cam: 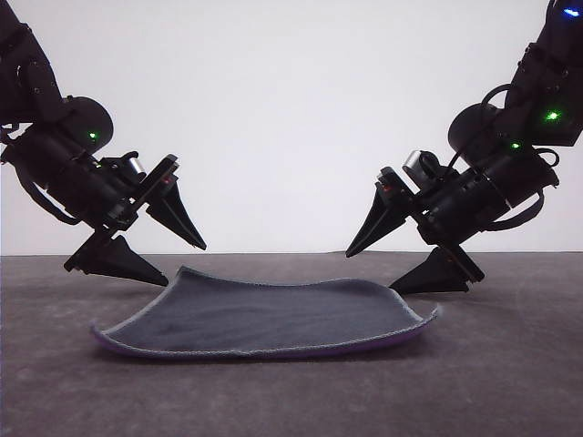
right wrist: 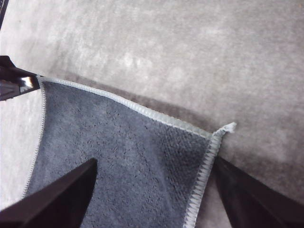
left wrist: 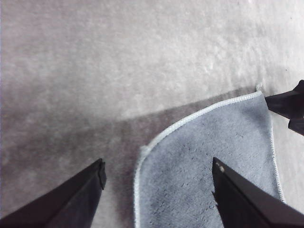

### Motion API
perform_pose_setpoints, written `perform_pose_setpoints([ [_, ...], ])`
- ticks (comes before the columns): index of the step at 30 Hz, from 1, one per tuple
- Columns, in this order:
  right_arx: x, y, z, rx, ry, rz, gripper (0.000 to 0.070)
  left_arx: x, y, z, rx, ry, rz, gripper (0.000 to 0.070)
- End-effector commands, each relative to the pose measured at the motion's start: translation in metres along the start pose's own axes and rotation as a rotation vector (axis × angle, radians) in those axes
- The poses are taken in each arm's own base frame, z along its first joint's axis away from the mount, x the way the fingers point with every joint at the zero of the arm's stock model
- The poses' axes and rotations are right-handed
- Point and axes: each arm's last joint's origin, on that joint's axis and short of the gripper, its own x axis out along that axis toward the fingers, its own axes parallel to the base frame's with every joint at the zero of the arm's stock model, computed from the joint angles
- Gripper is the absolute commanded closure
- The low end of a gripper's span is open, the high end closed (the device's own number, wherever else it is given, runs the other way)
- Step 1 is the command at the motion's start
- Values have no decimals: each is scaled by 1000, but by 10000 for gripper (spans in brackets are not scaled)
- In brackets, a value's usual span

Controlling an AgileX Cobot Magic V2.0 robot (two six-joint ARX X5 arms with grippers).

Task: Fold clothes

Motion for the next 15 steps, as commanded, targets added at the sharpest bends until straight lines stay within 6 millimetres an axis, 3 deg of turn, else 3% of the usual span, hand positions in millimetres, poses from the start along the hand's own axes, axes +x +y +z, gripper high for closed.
perform_pose_setpoints([
  [1,9,-5,-2,17,20,-10,203,7,0,3,6,4,-2,266],
  [7,10,-4,-3,11,31,-14,210,11,-5,2,19,12,-5,269],
  [10,8,-6,-3,19,32,-2,313,11,-5,2,21,11,-7,299],
  [13,7,-7,-2,15,31,5,540,11,-5,2,36,12,-7,547],
  [15,7,-7,-2,11,31,5,616,11,-5,2,44,11,-7,690],
])
